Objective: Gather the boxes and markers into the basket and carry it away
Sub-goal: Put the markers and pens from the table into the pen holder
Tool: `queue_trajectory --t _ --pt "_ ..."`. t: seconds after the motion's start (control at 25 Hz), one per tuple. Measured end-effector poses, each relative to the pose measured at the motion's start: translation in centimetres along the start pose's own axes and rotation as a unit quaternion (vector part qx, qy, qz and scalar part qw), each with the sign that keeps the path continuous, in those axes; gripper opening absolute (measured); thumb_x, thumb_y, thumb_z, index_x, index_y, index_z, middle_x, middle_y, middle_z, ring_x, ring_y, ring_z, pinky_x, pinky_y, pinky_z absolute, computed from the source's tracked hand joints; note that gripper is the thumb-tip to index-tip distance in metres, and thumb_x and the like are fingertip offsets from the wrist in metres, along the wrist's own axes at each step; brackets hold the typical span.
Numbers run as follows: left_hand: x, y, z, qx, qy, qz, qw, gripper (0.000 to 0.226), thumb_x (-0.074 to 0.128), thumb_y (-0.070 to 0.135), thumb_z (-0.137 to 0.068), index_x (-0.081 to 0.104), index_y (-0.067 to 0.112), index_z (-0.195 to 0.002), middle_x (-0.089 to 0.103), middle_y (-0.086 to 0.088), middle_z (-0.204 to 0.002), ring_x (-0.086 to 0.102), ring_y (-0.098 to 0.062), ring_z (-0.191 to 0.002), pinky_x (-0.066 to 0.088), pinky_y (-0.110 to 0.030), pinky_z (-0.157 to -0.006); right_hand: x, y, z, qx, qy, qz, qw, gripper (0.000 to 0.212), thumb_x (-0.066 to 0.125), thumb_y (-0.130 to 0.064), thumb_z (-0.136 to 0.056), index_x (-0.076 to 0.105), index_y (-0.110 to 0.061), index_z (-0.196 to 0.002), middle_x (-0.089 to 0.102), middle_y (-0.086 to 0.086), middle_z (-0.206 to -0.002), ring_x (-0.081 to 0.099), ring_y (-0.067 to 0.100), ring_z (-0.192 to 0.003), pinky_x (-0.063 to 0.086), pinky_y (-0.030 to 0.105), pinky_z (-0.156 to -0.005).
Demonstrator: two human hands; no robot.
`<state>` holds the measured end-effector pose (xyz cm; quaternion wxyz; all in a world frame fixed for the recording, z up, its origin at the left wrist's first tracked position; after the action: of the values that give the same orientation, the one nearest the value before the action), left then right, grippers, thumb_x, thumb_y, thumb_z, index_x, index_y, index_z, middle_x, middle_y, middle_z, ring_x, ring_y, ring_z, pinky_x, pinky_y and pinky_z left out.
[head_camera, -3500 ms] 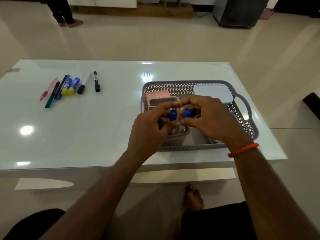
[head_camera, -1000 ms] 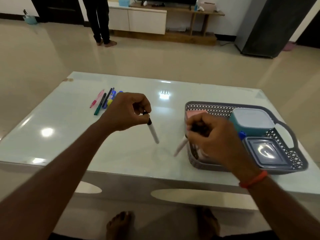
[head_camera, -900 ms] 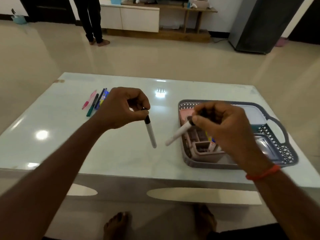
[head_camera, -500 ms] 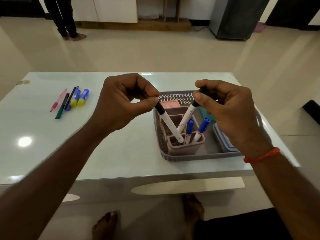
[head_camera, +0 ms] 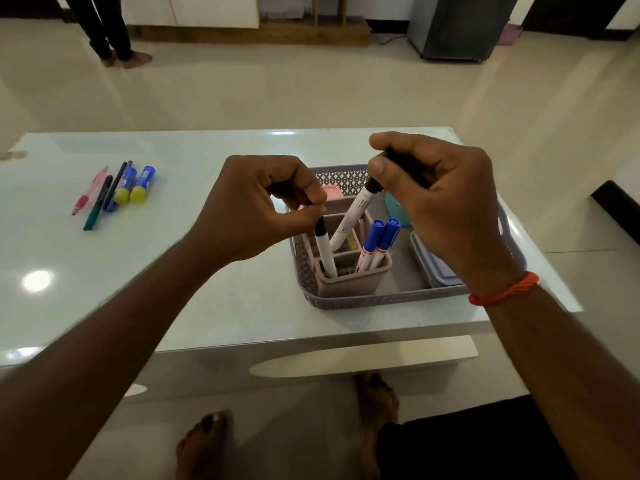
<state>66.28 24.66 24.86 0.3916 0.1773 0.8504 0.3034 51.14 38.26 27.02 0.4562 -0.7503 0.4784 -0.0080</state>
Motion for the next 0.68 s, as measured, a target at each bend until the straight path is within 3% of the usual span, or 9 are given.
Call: queue_trajectory --t 0.16,0.32,0.4,0.52,0.6,0.68 --pt "0.1 -0.3 0.2 0.006 -0.011 -0.025 1.0 0.009 0.08 0.011 -0.081 0.072 0.009 -0.086 0.074 0.001 -0.084 0.069 -0.016 -0.073 0.054 -0.017 -0.069 0.5 -0.6 0.3 -0.068 -0.032 0.051 0.996 0.034 0.065 -0.023 -0.091 0.067 -0.004 -0.118 0.065 -0.009 -0.102 0.066 -0.007 -0.084 0.051 0.008 -0.08" --pt "1.0 -0.5 0.5 -0.001 -0.046 -0.013 0.999 0.012 0.082 0.012 -0.079 0.074 0.01 -0.089 0.074 0.004 -0.081 0.07 -0.009 -0.072 0.053 -0.012 -0.068 3.7 0.2 1.4 -0.074 -0.239 0.139 0.958 0.027 0.067 -0.024 -0.089 0.071 -0.012 -0.112 0.06 -0.014 -0.076 0.055 0.01 -0.065 0.043 0.008 -0.069" --pt "2.0 -0.7 1.0 -0.012 -0.081 0.008 0.997 0.015 0.083 0.014 -0.078 0.074 0.011 -0.09 0.072 0.011 -0.081 0.071 -0.002 -0.072 0.052 -0.01 -0.068 4.6 1.2 1.7 -0.066 -0.315 0.194 0.927 0.025 0.066 -0.029 -0.09 0.072 -0.02 -0.112 0.059 -0.005 -0.069 0.051 0.017 -0.067 0.035 0.013 -0.061" --pt "2.1 -1.2 1.3 -0.013 -0.074 0.02 0.997 0.023 0.084 0.022 -0.077 0.073 0.013 -0.095 0.07 0.017 -0.084 0.07 -0.001 -0.075 0.05 -0.009 -0.066 4.3 1.9 1.4 -0.07 -0.327 0.188 0.923 0.028 0.066 -0.04 -0.087 0.067 -0.031 -0.113 0.064 -0.002 -0.07 0.055 0.015 -0.063 0.035 0.024 -0.058" --pt "1.6 -1.5 1.2 -0.019 -0.064 0.02 0.998 0.026 0.082 0.029 -0.077 0.073 0.014 -0.097 0.072 0.015 -0.085 0.07 -0.006 -0.077 0.052 -0.015 -0.063 4.3 1.8 1.1 -0.082 -0.313 0.166 0.932 0.039 0.061 -0.053 -0.084 0.07 -0.03 -0.113 0.067 -0.005 -0.071 0.056 0.011 -0.061 0.042 0.027 -0.059" --pt "0.8 -2.0 1.3 -0.033 -0.053 0.008 0.998 0.023 0.08 0.032 -0.081 0.074 0.014 -0.095 0.072 0.013 -0.086 0.069 -0.009 -0.078 0.055 -0.022 -0.061 4.7 1.2 0.8 -0.126 -0.274 0.165 0.939 0.038 0.059 -0.053 -0.085 0.073 -0.025 -0.108 0.07 -0.007 -0.073 0.057 0.01 -0.063 0.046 0.032 -0.066"
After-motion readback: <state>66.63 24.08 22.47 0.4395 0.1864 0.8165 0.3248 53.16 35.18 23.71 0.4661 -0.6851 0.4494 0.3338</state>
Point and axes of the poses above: each hand's wrist, its own z-axis away from the middle knuckle, its own x-axis out of the palm, y = z × x, the point moved 5 cm from there along -z, towards the middle knuckle
